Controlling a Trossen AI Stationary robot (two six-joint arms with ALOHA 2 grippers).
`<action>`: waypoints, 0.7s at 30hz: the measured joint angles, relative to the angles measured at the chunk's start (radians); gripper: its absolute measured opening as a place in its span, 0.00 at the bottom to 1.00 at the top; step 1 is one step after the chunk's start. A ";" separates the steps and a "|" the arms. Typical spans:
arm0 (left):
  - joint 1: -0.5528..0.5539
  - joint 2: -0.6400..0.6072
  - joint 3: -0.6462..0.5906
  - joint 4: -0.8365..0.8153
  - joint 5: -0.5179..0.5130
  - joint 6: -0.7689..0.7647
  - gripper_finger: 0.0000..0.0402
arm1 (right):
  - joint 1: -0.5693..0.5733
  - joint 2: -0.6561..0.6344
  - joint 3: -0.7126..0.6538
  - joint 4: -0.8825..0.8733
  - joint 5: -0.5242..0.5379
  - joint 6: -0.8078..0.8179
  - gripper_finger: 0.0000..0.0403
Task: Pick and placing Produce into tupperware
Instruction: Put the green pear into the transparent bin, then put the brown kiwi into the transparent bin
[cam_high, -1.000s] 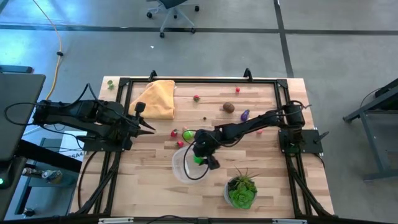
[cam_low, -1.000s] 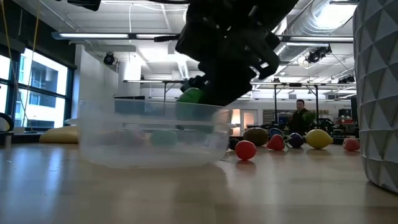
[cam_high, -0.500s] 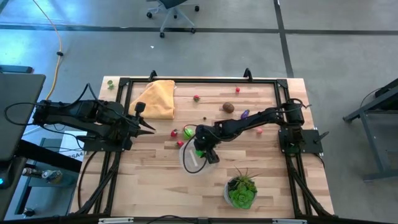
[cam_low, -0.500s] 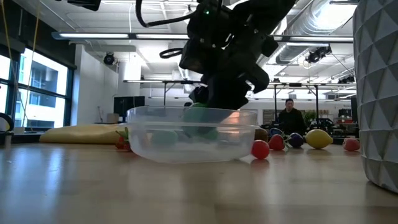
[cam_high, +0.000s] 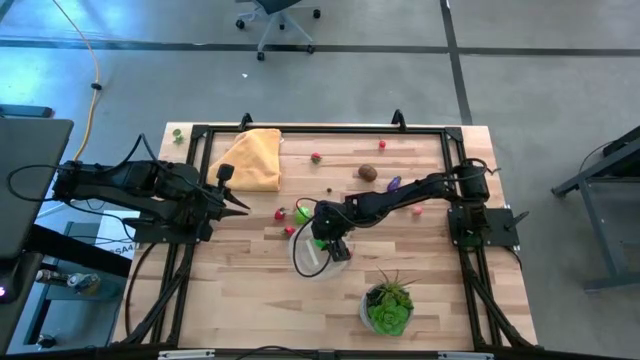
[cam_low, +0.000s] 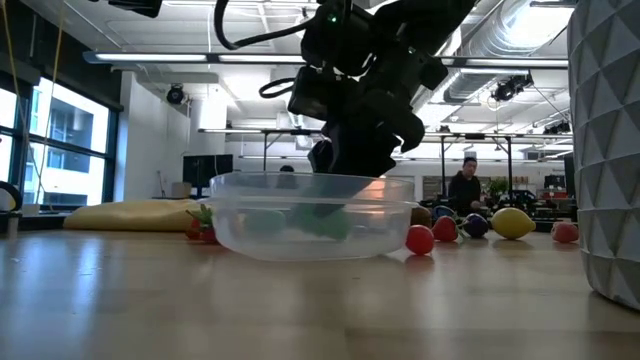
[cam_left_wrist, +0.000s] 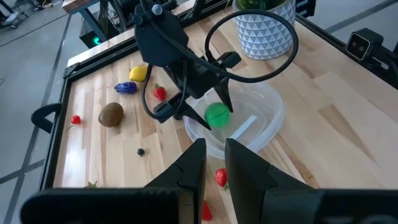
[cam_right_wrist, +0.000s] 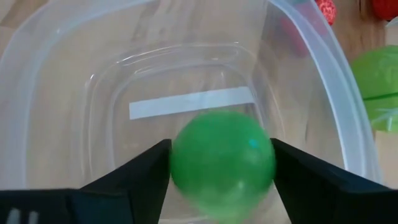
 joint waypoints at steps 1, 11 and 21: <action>0.000 0.000 0.000 0.000 0.000 0.000 0.13 | 0.000 0.000 0.000 0.000 0.000 0.000 0.64; 0.000 0.000 0.000 0.000 0.000 0.000 0.13 | 0.000 -0.025 0.016 -0.041 -0.014 -0.003 0.65; 0.000 0.000 0.000 0.000 0.000 0.000 0.13 | -0.025 -0.121 0.269 -0.335 0.088 -0.002 0.65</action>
